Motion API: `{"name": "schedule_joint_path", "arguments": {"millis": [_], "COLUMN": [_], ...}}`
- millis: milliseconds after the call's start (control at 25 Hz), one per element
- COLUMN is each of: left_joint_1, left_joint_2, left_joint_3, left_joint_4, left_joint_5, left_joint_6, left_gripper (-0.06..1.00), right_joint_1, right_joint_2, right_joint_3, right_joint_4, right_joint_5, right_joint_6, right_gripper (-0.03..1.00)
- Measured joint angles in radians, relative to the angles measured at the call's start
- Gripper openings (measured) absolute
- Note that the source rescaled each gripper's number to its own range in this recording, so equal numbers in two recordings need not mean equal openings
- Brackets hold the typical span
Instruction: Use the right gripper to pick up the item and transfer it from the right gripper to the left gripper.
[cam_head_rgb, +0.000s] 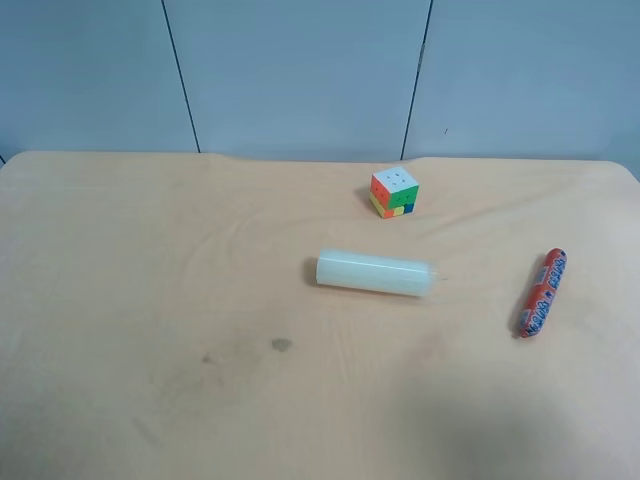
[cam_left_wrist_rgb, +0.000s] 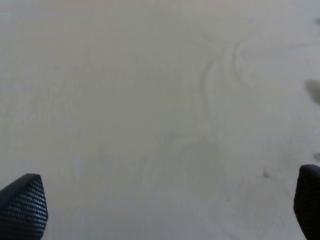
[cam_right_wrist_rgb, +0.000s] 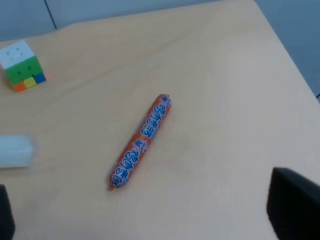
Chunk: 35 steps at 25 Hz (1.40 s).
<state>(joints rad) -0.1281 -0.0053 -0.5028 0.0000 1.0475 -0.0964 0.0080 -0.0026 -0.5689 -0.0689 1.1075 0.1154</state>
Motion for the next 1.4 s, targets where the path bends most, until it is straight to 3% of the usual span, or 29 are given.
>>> {"name": "schedule_joint_path", "arguments": {"millis": [720, 1040, 1400], "left_joint_1": [0.000, 0.000, 0.000], "left_joint_2": [0.000, 0.000, 0.000], "left_joint_3": [0.000, 0.000, 0.000], "left_joint_4": [0.000, 0.000, 0.000], "left_joint_5": [0.000, 0.000, 0.000], "left_joint_6": [0.000, 0.000, 0.000], "left_gripper": [1.00, 1.00, 1.00], "right_joint_1": [0.000, 0.000, 0.000], "right_joint_2": [0.031, 0.343, 0.698], "right_joint_3": [0.000, -0.019, -0.063], "right_joint_4": [0.000, 0.000, -0.026], "right_joint_5": [0.000, -0.018, -0.161], "right_joint_6": [0.001, 0.003, 0.071], "right_gripper": [1.00, 1.00, 1.00]}}
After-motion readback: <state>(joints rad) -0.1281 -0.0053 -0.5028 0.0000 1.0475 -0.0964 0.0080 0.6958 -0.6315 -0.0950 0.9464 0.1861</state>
